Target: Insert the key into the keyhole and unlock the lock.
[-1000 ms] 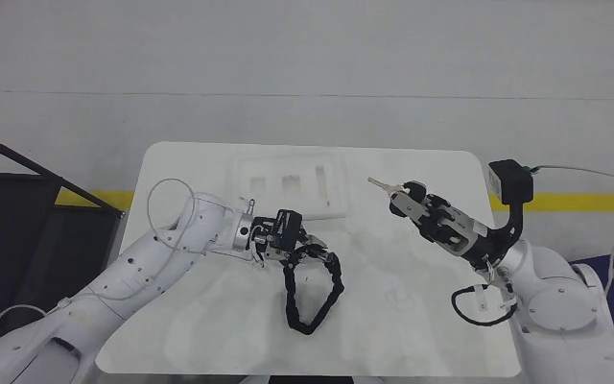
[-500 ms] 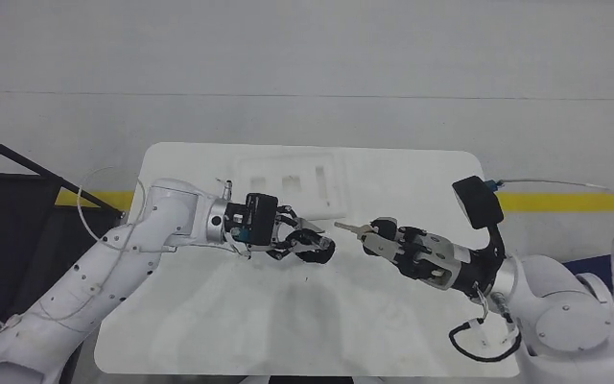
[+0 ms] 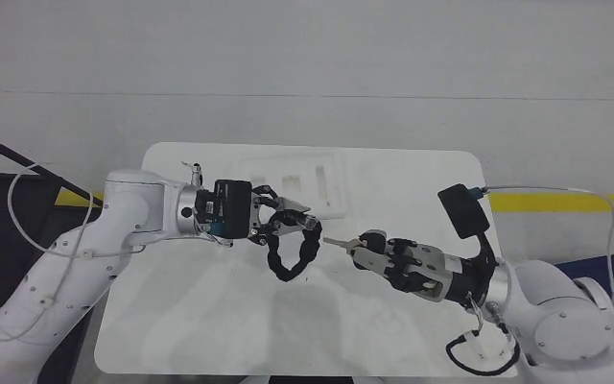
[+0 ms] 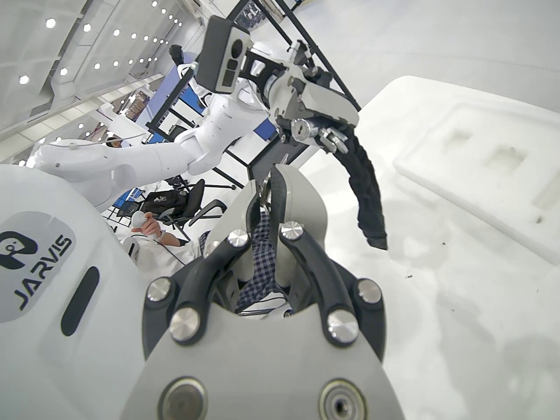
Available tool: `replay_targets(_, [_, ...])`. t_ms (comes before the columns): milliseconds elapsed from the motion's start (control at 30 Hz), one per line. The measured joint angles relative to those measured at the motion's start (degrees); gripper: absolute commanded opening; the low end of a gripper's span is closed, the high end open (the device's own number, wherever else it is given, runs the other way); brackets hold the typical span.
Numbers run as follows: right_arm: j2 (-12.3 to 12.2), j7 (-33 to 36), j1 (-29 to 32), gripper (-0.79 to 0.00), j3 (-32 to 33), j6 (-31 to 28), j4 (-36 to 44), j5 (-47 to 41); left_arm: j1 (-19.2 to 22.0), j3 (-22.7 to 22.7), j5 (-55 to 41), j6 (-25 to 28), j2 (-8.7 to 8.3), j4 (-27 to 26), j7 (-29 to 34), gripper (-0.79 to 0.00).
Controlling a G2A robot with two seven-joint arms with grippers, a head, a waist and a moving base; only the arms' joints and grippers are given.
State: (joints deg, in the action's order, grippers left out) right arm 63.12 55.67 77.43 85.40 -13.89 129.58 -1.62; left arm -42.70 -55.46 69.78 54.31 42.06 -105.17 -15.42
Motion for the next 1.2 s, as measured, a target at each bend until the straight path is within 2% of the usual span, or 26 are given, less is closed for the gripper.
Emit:
replay_targets(400, [-0.15,-5.35,-1.73,-0.785,-2.4,-0.12,-0.86,4.23,-3.62,-3.14,5.76,-6.6,0.04,-3.48,3.84,-0.785])
replay_targets(667, [-0.13,-8.69,-2.38,-0.785,-4.09,0.38,-1.89,5.46,-5.19,-3.76,7.82,-8.35,0.39,-5.06,4.19,-0.785])
replay_targets(1200, [-0.51,-8.95,-2.67,-0.785,-5.45,0.89,-2.46,5.29,-7.56,-6.17,10.87,-9.47,0.84,-7.21,4.67,-0.785])
